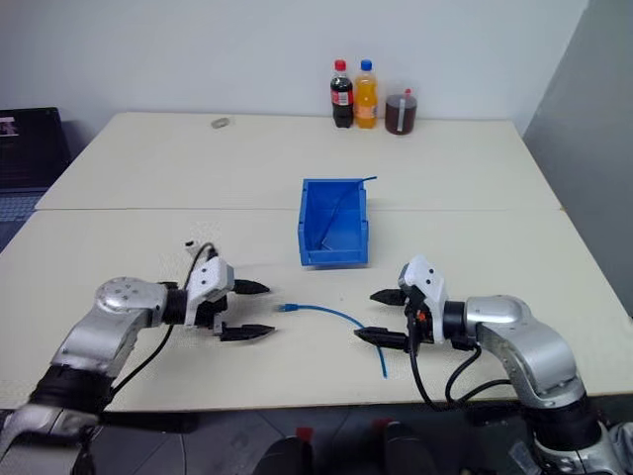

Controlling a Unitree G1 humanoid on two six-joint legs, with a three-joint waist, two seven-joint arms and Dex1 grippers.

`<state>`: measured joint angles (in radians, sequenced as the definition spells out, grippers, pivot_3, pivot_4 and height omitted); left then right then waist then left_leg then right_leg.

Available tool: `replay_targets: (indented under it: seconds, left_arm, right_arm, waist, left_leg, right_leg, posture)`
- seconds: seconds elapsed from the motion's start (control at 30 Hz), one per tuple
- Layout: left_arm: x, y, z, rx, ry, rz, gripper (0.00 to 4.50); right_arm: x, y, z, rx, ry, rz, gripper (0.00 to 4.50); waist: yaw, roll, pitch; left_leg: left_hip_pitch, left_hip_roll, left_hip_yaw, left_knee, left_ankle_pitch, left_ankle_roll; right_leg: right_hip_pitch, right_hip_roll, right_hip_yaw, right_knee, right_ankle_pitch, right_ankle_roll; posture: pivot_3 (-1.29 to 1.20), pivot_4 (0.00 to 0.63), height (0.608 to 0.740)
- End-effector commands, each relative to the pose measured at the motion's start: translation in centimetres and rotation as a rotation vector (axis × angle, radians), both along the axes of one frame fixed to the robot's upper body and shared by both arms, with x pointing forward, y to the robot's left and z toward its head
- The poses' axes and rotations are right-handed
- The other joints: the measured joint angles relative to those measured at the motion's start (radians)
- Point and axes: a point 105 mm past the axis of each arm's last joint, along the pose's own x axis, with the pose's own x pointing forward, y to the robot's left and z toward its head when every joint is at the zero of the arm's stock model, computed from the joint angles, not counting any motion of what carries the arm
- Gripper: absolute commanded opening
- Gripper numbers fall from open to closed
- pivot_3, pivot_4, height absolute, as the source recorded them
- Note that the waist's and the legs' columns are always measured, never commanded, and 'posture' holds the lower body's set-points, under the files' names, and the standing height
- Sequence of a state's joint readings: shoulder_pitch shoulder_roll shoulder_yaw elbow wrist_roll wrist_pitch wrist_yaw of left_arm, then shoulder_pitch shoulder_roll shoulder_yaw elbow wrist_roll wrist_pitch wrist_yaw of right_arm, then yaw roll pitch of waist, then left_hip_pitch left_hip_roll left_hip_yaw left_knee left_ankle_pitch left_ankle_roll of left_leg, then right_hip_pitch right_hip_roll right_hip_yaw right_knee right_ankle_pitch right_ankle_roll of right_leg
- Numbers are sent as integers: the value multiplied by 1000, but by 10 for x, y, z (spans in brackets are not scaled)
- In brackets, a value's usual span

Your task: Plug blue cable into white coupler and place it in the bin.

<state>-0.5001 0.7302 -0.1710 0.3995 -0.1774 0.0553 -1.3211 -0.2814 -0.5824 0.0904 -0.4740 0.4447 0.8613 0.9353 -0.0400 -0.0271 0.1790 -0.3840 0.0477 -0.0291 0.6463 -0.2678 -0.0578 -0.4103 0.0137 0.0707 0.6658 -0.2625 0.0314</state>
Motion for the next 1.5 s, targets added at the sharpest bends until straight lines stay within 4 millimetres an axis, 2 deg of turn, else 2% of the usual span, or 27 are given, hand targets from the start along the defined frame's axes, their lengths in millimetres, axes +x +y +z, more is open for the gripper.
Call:
replay_targets:
  seconds: [0.03,0.33,0.53,0.7,0.8,0.9,1.07,1.17,1.33,1.5]
  left_arm:
    - [5,-8,-10,46,-5,-114,4500]
    - [-2,-7,-20,98,56,-219,2614]
    - [-7,7,-25,131,84,-196,1280]
    - [-13,8,-30,118,102,-170,208]
    - [-6,-3,-21,5,135,-64,212]
    - [15,-21,12,-259,220,157,212]
    - [14,-50,55,-559,353,290,212]
    - [3,-67,73,-671,411,282,212]
    - [-28,-90,91,-764,519,145,212]
    - [-51,-96,94,-762,614,56,212]
  right_arm:
    - [5,-10,9,3,-57,-94,3978]
    - [5,-17,7,2,-69,-169,4029]
    - [7,-14,3,8,-72,-172,4029]
    - [10,-10,3,6,-82,-150,4029]
    - [11,-4,5,7,-100,-128,4029]
    - [10,6,12,51,-103,-121,4029]
    - [3,22,34,228,11,-107,4029]
    - [-7,30,33,278,110,-67,4029]
    - [8,29,22,357,253,-130,4029]
    - [17,33,42,559,412,-72,4029]
  waist:
    - [2,0,0]
    - [8,0,-1]
    - [4,0,-1]
    - [-4,0,-2]
    - [-8,0,-2]
    - [-6,0,-1]
    - [1,-2,0]
    - [4,-2,0]
    - [4,-2,0]
    - [-3,-1,0]
  left_leg:
    - [0,0,0,0,0,0]
    - [0,0,0,1,0,0]
    - [1,0,0,1,0,0]
    - [2,0,0,0,0,0]
    - [2,0,0,1,0,0]
    - [2,0,0,2,0,0]
    - [-7,0,-8,15,0,0]
    - [-7,0,-9,16,0,0]
    - [-6,0,-9,15,0,0]
    - [-5,0,-9,15,0,0]
  right_leg:
    - [0,0,1,0,0,0]
    - [1,0,1,0,0,0]
    - [1,0,1,1,-1,1]
    - [1,0,1,2,-1,1]
    - [1,0,1,2,-1,1]
    - [1,0,1,7,-3,4]
    - [-2,1,-4,14,-3,4]
    - [-2,0,-4,14,-3,4]
    - [-2,0,-4,14,-3,4]
    - [-2,1,-4,15,-3,4]
  posture:
    - [0,150,740]
    - [0,150,740]
    - [0,150,740]
    - [0,150,740]
    - [0,150,740]
    - [0,150,740]
    - [0,150,740]
    - [0,150,740]
    - [0,150,740]
    - [0,150,740]
